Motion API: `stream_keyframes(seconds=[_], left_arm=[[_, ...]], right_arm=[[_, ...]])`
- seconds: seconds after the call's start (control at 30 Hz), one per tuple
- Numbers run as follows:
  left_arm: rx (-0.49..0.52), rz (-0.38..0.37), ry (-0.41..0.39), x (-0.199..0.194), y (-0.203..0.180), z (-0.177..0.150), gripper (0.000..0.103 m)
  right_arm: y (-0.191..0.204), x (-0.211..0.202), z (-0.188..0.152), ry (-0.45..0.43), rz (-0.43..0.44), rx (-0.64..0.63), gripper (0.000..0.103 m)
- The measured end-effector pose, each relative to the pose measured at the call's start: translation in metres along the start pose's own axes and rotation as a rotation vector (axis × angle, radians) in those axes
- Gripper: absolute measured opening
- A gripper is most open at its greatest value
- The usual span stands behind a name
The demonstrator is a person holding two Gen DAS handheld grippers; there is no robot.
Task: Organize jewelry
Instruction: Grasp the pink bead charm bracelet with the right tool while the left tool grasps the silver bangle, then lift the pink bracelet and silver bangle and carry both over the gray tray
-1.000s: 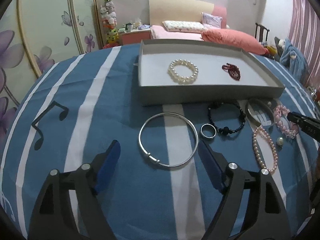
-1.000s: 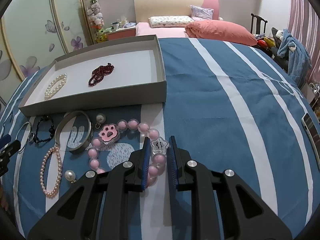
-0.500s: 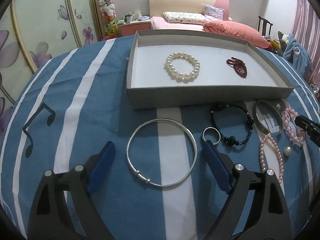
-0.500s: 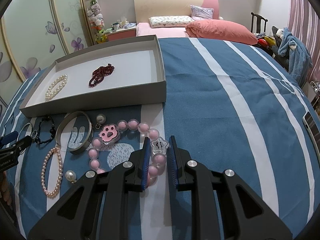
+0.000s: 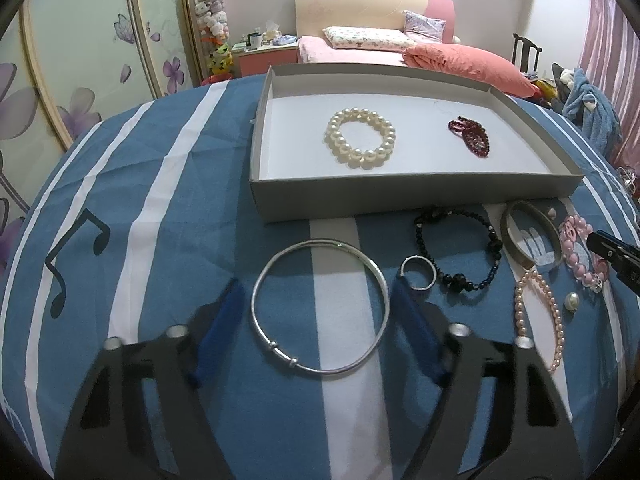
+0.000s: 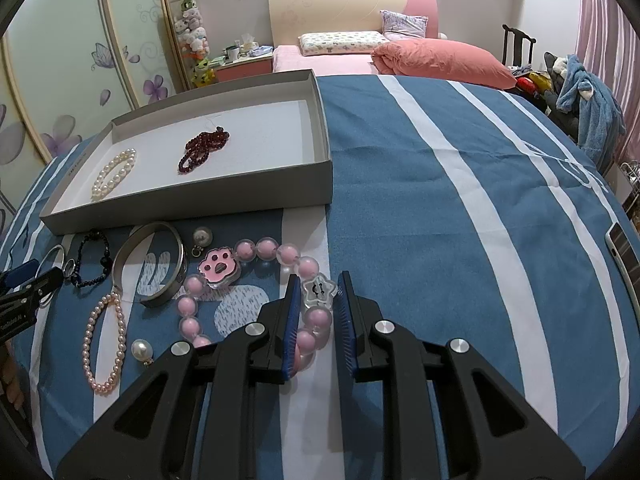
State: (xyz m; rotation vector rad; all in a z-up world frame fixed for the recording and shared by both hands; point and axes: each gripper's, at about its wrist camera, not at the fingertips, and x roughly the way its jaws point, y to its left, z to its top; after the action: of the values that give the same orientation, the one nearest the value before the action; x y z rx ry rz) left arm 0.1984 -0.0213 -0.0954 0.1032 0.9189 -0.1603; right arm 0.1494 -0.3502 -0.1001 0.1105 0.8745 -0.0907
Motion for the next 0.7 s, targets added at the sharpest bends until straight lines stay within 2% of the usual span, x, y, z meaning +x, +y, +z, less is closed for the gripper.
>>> stream_keyframes(seconds=[0.27, 0.5, 0.7], left_arm=[[-0.012, -0.006, -0.005, -0.003, 0.001, -0.002, 0.068], [-0.054, -0.005, -0.022, -0.007, 0.012, -0.005, 0.068], [-0.063, -0.003, -0.067, -0.019, 0.015, -0.009, 0.068]], right_arm=[[-0.008, -0.003, 0.001, -0.007, 0.066, 0.068, 0.019], [-0.005, -0.023, 0.007, -0.081, 0.138, 0.088, 0.019], [0.007, -0.043, 0.01, -0.144, 0.222, 0.083, 0.019]])
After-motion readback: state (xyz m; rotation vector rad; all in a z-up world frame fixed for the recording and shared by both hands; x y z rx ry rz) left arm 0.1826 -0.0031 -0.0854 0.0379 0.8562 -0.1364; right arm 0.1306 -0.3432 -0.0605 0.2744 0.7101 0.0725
